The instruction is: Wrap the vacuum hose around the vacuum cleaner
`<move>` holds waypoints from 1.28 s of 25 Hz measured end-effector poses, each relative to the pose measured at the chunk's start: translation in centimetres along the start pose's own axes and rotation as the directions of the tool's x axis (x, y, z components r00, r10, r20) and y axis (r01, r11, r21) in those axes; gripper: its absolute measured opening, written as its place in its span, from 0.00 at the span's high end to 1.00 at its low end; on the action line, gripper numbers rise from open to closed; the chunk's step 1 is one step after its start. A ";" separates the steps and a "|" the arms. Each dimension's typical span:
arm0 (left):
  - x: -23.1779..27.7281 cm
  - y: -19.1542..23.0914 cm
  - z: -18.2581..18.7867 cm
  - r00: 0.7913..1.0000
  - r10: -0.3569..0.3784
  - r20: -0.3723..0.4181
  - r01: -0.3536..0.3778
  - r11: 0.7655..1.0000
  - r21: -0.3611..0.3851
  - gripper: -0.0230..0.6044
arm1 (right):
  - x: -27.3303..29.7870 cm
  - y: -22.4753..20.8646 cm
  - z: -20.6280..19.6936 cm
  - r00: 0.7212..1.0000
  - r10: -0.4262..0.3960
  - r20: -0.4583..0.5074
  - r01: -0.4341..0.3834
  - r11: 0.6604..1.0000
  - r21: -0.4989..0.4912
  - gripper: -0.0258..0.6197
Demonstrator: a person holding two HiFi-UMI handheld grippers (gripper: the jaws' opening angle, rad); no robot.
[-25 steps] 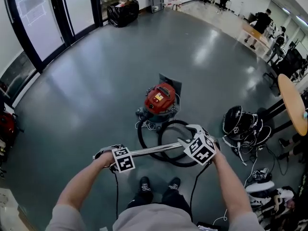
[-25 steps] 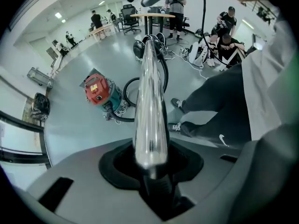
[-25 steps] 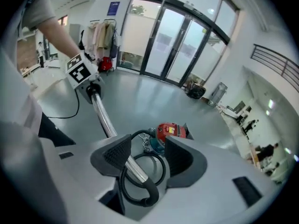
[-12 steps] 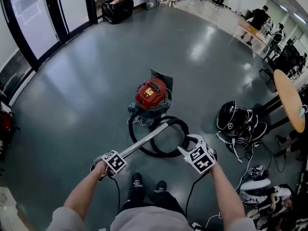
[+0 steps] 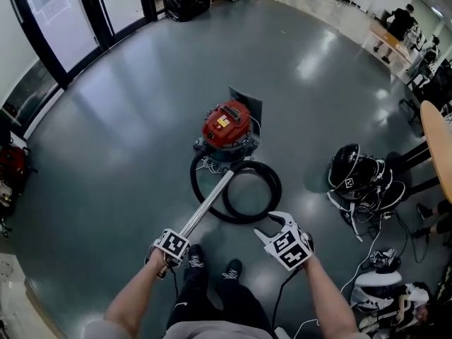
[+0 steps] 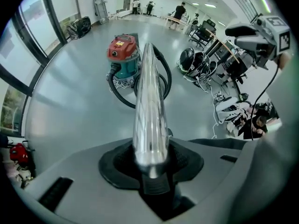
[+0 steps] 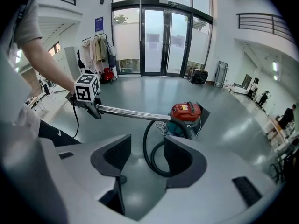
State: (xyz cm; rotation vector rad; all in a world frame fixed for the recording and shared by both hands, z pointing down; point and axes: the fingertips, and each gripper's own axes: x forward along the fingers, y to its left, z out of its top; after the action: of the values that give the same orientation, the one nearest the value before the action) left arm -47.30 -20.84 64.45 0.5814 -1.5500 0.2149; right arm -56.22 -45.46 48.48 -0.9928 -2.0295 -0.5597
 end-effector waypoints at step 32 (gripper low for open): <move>45.4 11.2 9.0 0.972 -0.091 0.217 0.089 0.996 0.018 0.72 | 35.8 -2.4 -19.3 0.986 -0.098 0.132 0.063 0.967 0.246 0.62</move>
State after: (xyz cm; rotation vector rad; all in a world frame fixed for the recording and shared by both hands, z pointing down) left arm -58.98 -25.91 110.33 0.6982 -1.7299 0.0903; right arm -62.82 -43.53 88.63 -0.8265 -2.2123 -0.2796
